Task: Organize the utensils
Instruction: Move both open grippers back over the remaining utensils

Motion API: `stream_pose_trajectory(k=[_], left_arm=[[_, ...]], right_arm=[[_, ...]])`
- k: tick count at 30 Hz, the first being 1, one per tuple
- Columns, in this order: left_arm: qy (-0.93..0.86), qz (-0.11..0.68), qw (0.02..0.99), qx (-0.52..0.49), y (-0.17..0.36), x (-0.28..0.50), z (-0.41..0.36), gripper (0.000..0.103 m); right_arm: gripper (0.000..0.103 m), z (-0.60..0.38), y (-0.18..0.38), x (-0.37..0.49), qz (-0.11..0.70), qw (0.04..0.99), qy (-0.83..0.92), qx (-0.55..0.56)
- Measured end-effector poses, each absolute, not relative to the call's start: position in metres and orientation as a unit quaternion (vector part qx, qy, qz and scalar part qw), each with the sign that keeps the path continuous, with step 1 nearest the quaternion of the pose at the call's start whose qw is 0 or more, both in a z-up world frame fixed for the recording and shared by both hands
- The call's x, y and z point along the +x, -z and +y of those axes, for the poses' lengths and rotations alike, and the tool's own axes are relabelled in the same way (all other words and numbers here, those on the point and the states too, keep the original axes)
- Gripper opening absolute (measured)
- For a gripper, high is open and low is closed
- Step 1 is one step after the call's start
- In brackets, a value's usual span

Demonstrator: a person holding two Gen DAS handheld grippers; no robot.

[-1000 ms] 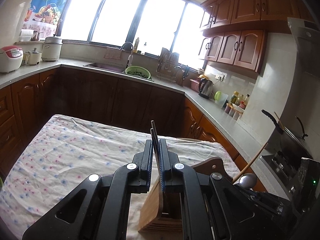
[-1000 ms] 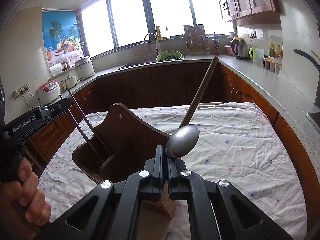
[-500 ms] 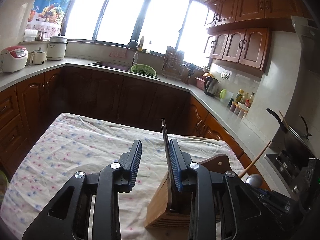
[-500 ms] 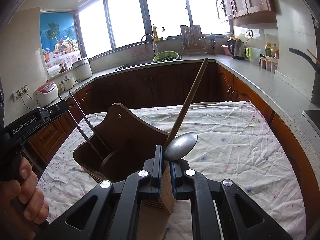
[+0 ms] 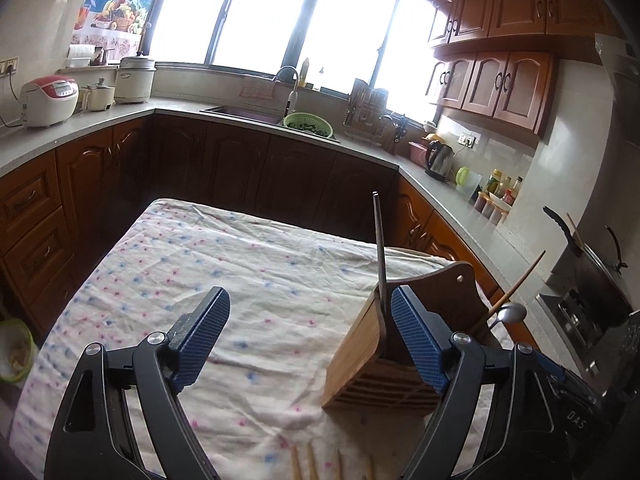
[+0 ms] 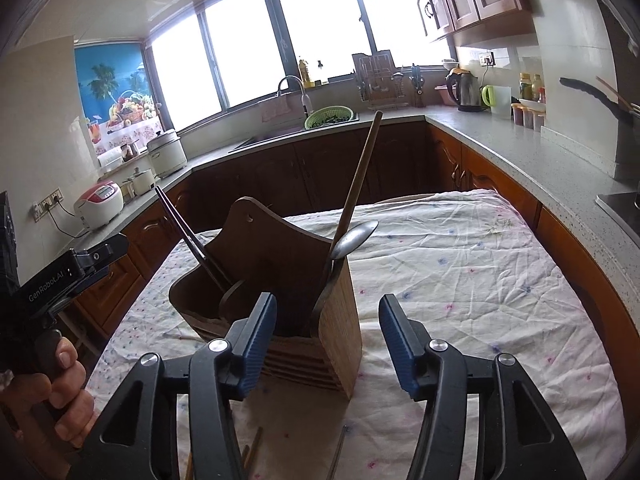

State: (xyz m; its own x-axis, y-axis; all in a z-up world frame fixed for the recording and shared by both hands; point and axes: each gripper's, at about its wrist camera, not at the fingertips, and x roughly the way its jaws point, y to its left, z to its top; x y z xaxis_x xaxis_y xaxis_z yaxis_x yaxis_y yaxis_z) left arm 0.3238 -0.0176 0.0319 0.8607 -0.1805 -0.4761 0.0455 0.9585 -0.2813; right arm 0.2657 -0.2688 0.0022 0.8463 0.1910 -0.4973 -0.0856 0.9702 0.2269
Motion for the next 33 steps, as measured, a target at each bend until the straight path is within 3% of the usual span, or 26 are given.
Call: stream_pose_trajectory(k=[4, 6, 21, 33], left_arm=[[0.049, 0.277, 0.95, -0.135, -0.022, 0.303, -0.004, 0.088], [0.046, 0.286, 0.947, -0.138, -0.016, 0.292, 0.002, 0.088], [0.035, 0.337, 0.932, -0.128, 0.017, 0.224, 0.023, 0.088], [0.037, 0.358, 0.926, -0.111, 0.032, 0.194, 0.024, 0.088]], right_arm=[[0.077, -0.27, -0.001, 0.245, 0.256, 0.957, -0.076, 0.112], [0.08, -0.272, 0.0, 0.235, 0.253, 0.956, -0.081, 0.122], [0.082, -0.273, 0.02, 0.166, 0.265, 0.952, -0.081, 0.133], [0.099, -0.269, 0.05, 0.139, 0.303, 0.94, -0.073, 0.137]])
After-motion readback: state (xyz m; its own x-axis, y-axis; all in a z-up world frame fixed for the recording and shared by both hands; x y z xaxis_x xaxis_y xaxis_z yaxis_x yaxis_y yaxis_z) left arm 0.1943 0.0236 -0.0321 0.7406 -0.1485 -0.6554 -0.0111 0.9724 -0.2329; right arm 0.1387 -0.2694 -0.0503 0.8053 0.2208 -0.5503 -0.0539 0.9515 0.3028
